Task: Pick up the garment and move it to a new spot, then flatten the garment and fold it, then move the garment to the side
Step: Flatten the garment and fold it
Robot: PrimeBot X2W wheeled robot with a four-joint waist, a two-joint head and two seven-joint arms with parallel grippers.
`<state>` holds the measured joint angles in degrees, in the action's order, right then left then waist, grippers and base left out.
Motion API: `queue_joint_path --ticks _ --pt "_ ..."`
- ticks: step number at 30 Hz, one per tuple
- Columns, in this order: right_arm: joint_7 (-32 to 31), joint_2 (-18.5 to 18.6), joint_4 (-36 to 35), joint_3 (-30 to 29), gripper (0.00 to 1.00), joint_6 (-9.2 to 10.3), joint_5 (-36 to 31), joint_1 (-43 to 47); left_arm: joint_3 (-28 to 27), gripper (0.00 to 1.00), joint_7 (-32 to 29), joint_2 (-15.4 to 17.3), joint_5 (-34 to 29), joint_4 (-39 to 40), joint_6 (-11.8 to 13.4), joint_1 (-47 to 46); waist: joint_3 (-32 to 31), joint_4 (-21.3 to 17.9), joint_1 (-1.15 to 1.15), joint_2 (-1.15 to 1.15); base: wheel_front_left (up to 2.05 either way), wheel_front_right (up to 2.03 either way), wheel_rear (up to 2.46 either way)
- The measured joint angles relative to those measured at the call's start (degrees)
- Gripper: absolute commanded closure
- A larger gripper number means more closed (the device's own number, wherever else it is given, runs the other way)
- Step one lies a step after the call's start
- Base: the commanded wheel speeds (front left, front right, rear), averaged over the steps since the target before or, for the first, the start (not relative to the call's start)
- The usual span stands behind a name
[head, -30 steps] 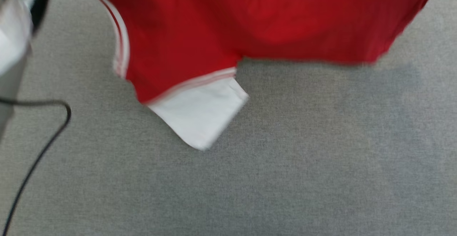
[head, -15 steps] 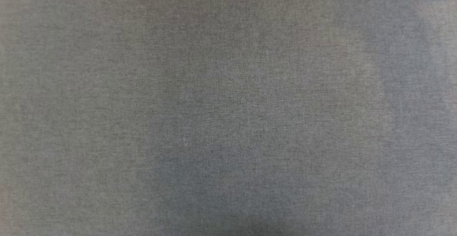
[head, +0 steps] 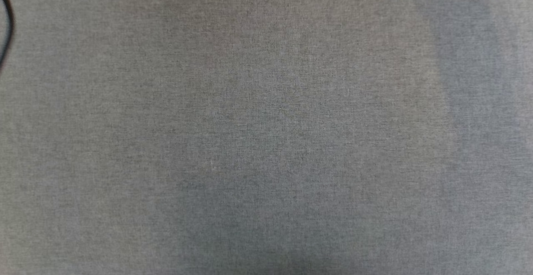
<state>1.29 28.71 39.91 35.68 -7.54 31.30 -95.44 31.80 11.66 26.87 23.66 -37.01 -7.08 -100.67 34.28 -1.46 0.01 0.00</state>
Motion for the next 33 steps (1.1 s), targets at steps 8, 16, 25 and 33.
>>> queue_joint_path --ticks 8,16,25,33 --pt "5.10 1.12 -2.07 9.05 1.00 0.00 7.31 14.75 0.15 1.00 2.07 2.33 3.26 3.78 1.53 20.96 -5.18 0.47 0.00 0.00 0.00 0.00 0.00" --pt "6.17 6.71 -9.06 17.75 1.00 0.00 14.41 34.47 0.98 1.00 1.05 8.67 7.62 19.31 8.36 52.11 -13.49 1.14 -0.01 0.00 0.00 0.00 0.00" --pt "6.01 13.02 -15.91 21.92 1.00 0.00 19.62 53.63 3.69 1.00 -3.49 13.16 12.98 35.96 18.81 83.48 -22.03 1.61 -0.01 0.00 0.00 0.00 0.00" --pt "4.70 17.85 -21.97 20.11 1.00 0.00 23.68 68.24 5.23 1.00 -6.28 15.19 18.68 43.61 23.82 99.48 -28.08 1.98 -0.02 0.00 0.00 0.00 0.00"
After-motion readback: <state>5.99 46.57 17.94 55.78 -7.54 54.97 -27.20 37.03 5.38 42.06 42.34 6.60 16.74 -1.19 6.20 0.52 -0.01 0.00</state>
